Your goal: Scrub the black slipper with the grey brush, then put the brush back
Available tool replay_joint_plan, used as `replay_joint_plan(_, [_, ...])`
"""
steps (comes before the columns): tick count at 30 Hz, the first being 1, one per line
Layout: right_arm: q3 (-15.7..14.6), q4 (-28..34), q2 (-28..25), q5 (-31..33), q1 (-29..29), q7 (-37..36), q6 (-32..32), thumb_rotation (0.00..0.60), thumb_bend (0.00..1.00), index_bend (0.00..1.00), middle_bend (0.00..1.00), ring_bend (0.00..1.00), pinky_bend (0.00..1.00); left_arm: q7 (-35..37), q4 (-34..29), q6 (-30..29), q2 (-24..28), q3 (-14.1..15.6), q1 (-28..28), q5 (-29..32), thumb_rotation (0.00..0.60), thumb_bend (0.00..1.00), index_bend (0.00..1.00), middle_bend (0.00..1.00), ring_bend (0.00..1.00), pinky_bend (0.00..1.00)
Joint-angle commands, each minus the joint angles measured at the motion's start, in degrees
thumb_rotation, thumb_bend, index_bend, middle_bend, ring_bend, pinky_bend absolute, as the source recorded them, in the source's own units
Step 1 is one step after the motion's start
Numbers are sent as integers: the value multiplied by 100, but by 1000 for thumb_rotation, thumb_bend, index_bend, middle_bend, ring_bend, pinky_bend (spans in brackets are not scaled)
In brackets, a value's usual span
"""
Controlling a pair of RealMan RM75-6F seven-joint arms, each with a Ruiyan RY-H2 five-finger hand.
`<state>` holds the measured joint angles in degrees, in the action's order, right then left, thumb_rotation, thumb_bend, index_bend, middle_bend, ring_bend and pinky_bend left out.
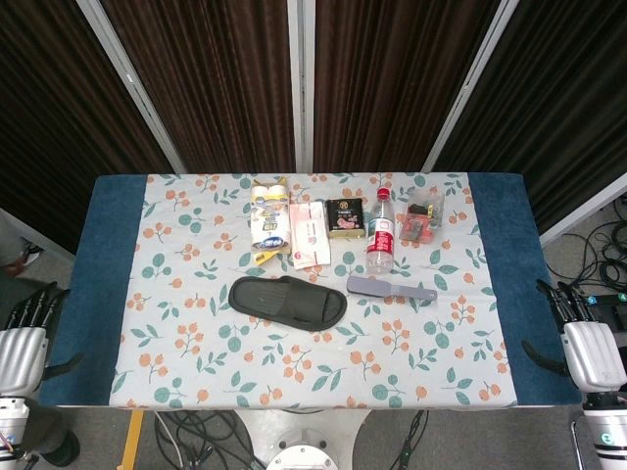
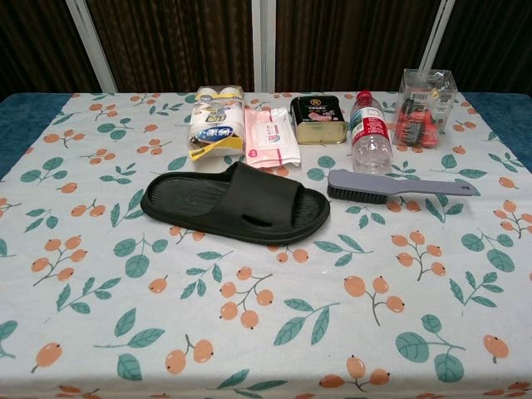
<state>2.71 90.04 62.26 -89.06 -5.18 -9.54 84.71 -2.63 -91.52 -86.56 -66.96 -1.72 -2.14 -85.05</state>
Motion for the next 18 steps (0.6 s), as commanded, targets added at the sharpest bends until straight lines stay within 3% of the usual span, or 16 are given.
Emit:
replay_joint_plan(1, [-2, 5, -8, 6, -2, 1, -9, 600, 145, 23, 166, 45, 133, -3, 47, -81, -39, -16, 7, -57, 600, 165, 164, 144, 96, 134])
replay_joint_plan(11, [13, 53, -34, 85, -76, 29, -175, 600, 115, 23, 172, 52, 132, -171, 84, -153, -97, -41, 7, -85, 600, 165, 164, 144, 96, 134])
replay_joint_plan(14, [112, 258, -80, 421, -364, 435, -777, 600, 25, 23, 201, 89, 162, -154, 95, -114, -114, -55, -30, -92, 600, 165, 164, 144, 96, 134])
replay_joint_plan(18, [306, 352, 58, 815, -1001, 809, -1807, 600, 0, 37, 245, 135, 231, -123, 118, -100, -128, -39, -31, -98, 600, 165, 164, 144, 96, 134])
